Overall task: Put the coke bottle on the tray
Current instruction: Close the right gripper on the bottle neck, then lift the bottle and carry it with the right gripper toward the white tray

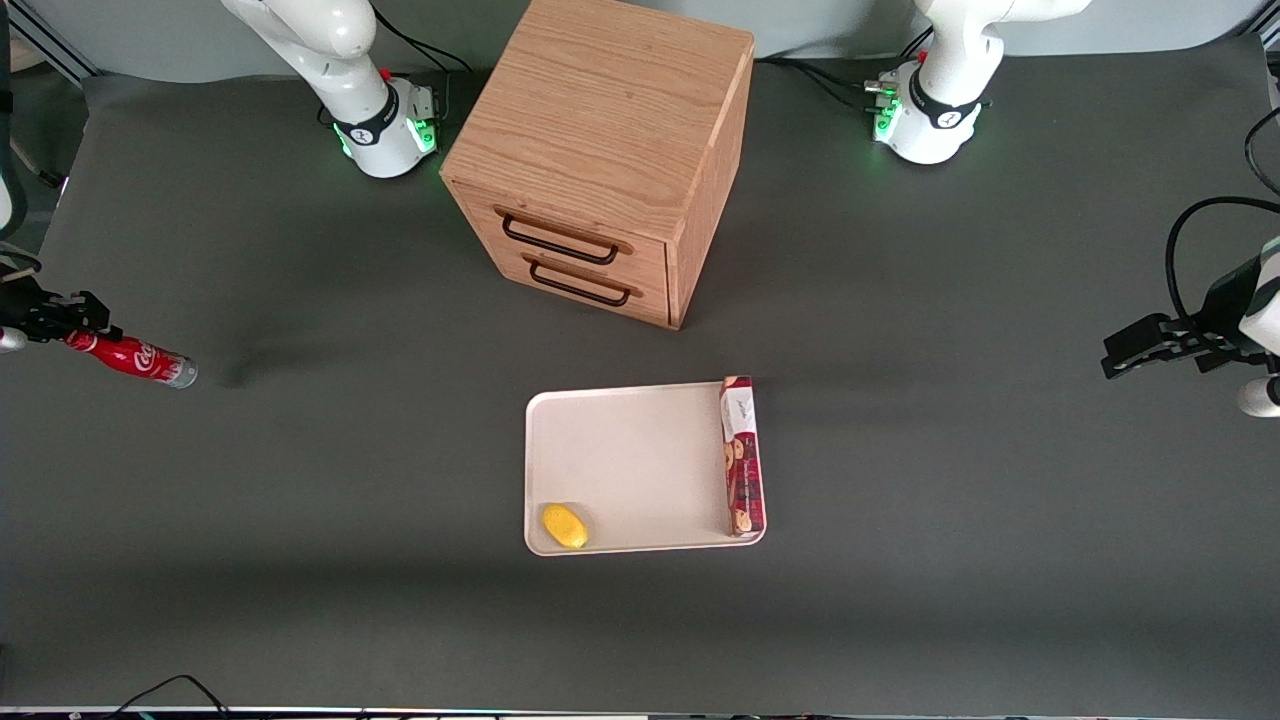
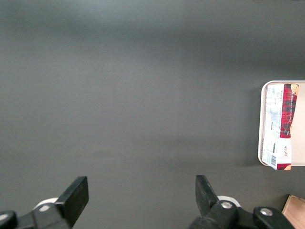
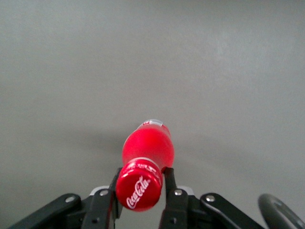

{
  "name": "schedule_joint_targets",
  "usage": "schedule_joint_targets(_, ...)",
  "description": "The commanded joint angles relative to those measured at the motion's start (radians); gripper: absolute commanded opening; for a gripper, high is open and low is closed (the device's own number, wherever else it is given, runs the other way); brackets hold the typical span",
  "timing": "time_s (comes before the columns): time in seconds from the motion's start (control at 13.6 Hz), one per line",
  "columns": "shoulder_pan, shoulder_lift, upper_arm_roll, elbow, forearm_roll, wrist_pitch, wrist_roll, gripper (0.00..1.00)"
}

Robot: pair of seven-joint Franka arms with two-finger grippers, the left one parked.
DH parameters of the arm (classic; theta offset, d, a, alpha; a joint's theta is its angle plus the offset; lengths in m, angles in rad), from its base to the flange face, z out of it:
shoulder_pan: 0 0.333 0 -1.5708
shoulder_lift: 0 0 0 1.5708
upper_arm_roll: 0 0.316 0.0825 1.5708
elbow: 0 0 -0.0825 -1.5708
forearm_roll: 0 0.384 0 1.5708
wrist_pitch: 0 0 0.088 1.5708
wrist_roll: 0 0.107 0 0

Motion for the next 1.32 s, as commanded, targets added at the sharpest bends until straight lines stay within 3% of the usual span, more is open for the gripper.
schedule_joint_targets(0.0,-0.003,-0.018,0.027,0.088,-0.027,-0.111,0.034,0.00)
schedule_joint_targets(0.29,-0.003,-0.030,0.138,0.146,-0.027,-0.153,0.146,0.00)
schedule_joint_targets(0.59,-0.001,-0.030,0.296,0.194,-0.027,-0.173,0.382,0.00)
schedule_joint_targets(1.03,-0.001,-0.012,0.580,0.232,-0.029,-0.171,0.868,0.00)
schedule_joint_targets(1.25,0.000,0.025,0.735,0.260,-0.108,-0.168,1.122,0.00)
